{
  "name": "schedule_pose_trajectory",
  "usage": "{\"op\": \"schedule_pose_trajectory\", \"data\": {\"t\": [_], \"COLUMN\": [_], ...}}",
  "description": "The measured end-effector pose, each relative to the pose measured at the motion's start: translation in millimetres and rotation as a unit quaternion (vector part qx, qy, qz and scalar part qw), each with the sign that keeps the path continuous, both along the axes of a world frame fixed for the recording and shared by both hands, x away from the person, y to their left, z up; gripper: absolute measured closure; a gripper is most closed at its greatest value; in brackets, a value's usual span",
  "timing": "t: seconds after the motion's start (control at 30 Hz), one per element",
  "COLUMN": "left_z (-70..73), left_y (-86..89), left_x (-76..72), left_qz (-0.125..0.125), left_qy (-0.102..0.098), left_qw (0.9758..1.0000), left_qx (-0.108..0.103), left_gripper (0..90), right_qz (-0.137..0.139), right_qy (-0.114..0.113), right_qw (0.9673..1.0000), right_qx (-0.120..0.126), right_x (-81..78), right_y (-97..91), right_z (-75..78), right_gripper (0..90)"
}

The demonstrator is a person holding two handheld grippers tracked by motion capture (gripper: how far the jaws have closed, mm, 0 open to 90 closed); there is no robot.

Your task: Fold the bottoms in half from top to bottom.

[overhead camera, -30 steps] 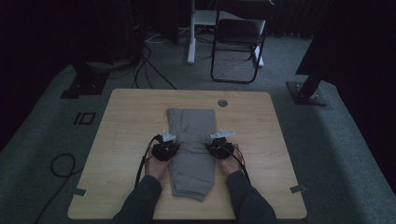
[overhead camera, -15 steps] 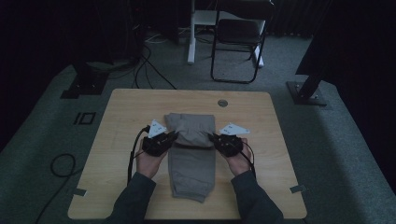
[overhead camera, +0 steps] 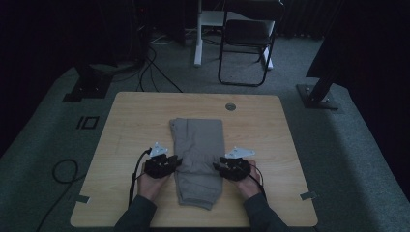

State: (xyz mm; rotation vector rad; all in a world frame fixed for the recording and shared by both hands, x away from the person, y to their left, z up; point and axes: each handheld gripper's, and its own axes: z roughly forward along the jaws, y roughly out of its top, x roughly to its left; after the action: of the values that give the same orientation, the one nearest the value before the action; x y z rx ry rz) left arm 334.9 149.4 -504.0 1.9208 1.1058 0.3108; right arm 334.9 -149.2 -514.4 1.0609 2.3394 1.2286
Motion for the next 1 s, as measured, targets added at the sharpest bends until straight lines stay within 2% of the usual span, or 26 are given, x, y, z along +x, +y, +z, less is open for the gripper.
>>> {"op": "schedule_pose_trajectory", "data": {"t": [0.07,0.1,0.13,0.17,0.2,0.27,0.3,0.4,0.47,0.5,0.53,0.57,0.63,0.8,0.9,1.0], "left_z": [2.5,2.5,-4.4,-8.7,-14.7,-25.7,-30.3,-36.4,-33.9,-33.9,-30.9,-30.4,-31.1,-33.7,-33.2,-35.5], "left_y": [-5.9,-5.9,-13.6,-16.1,-19.1,-24.9,-26.3,-26.5,-24.4,-24.4,-22.5,-21.6,-20.0,-16.3,-14.7,-14.2], "left_x": [10.9,10.9,23.7,28.5,33.7,41.3,44.2,46.6,43.1,43.1,36.3,33.1,25.7,1.9,-11.2,-23.8], "left_qz": [0.002,0.002,0.008,0.009,0.009,0.012,0.013,0.008,0.003,0.003,-0.01,-0.016,-0.02,-0.048,-0.061,-0.081], "left_qy": [0.001,0.001,0.015,0.023,0.034,0.047,0.055,0.064,0.064,0.064,0.058,0.057,0.056,0.045,0.037,0.04], "left_qw": [0.9998,0.9998,0.9988,0.9983,0.9977,0.9956,0.9951,0.9947,0.9958,0.9958,0.9966,0.9968,0.997,0.9974,0.9972,0.9957], "left_qx": [0.019,0.019,0.047,0.053,0.058,0.08,0.081,0.079,0.066,0.066,0.058,0.055,0.049,0.028,0.019,0.021], "left_gripper": [79.0,82.7,82.7,87.0,88.5,89.6,89.7,89.7,89.1,88.2,88.2,86.2,85.3,83.3,81.2,79.8], "right_qz": [-0.02,-0.02,-0.028,-0.042,-0.045,-0.051,-0.051,-0.048,-0.037,-0.037,-0.033,-0.021,-0.007,0.029,0.056,0.08], "right_qy": [-0.005,-0.005,-0.001,0.015,0.021,0.035,0.04,0.045,0.052,0.052,0.057,0.067,0.073,0.07,0.068,0.066], "right_qw": [0.9998,0.9998,0.9995,0.9985,0.9979,0.9957,0.9945,0.9959,0.9972,0.9972,0.9975,0.9975,0.9971,0.9963,0.9954,0.9939], "right_qx": [-0.007,-0.007,-0.013,-0.031,-0.041,-0.069,-0.081,-0.061,-0.037,-0.037,-0.023,0.006,0.021,0.039,0.038,0.038], "right_x": [8.9,8.9,14.7,28.0,32.5,41.7,44.7,46.7,46.0,46.0,44.8,40.9,35.7,16.6,4.6,-7.4], "right_y": [-0.6,-0.6,0.3,4.1,6.0,11.8,14.1,14.8,12.2,12.2,10.0,4.7,1.5,-2.8,-3.0,-3.7], "right_z": [6.2,6.2,5.4,-3.4,-8.1,-22.0,-28.3,-30.4,-29.2,-29.2,-28.5,-27.4,-26.6,-23.6,-21.8,-19.8], "right_gripper": [73.1,73.1,77.0,80.0,80.1,80.6,81.2,81.7,80.5,80.5,80.1,79.1,77.8,74.2,72.0,69.7]}}
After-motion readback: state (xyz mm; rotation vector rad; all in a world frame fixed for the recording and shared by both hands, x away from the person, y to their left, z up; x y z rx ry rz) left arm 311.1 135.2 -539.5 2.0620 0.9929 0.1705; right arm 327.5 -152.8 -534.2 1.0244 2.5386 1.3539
